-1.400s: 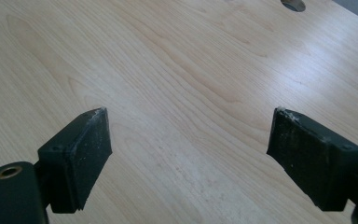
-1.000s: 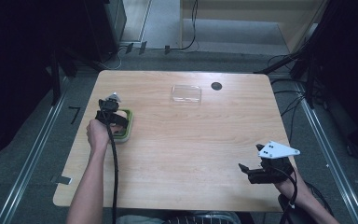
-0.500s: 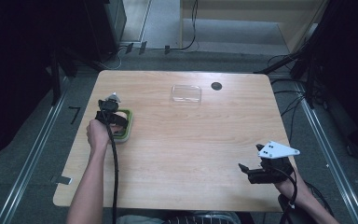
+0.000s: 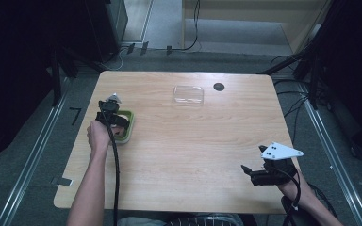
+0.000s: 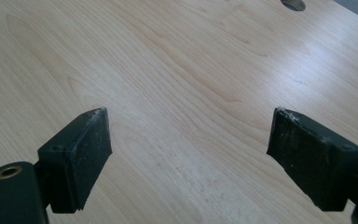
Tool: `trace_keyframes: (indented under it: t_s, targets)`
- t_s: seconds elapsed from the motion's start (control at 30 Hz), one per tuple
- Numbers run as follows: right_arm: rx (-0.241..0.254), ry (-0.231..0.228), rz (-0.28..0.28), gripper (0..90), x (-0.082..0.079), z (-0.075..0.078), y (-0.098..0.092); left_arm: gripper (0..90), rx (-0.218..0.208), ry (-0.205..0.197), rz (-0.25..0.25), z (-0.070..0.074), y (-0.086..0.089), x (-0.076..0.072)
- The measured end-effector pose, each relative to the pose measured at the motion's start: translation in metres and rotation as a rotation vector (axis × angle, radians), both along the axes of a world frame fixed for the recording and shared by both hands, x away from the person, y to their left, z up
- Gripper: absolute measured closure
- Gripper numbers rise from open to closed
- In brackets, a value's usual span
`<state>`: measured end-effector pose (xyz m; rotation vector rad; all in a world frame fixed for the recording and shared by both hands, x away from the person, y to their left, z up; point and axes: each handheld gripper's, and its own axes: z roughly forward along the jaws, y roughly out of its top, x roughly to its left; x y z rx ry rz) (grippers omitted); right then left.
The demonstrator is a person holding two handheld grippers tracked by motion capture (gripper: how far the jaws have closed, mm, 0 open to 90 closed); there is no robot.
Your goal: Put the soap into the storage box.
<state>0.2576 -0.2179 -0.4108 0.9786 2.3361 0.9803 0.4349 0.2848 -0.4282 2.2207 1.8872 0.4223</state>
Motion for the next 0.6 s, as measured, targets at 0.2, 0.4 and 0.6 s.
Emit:
trace_keyframes:
  t_s: [0.2, 0.4, 0.6]
  targets:
    - [-0.002, 0.0, 0.002, 13.4, 0.0, 0.0, 0.0, 15.5, 0.031, -0.002, 0.01, 0.006, 0.0, -0.002]
    - [-0.001, -0.007, 0.006, 13.3, 0.001, 0.0, 0.0, 9.3, 0.047, -0.006, 0.013, 0.013, 0.002, -0.007]
    - [-0.001, -0.006, 0.007, 13.4, 0.001, 0.0, 0.0, 1.2, 0.044, 0.022, -0.019, 0.023, -0.003, -0.014]
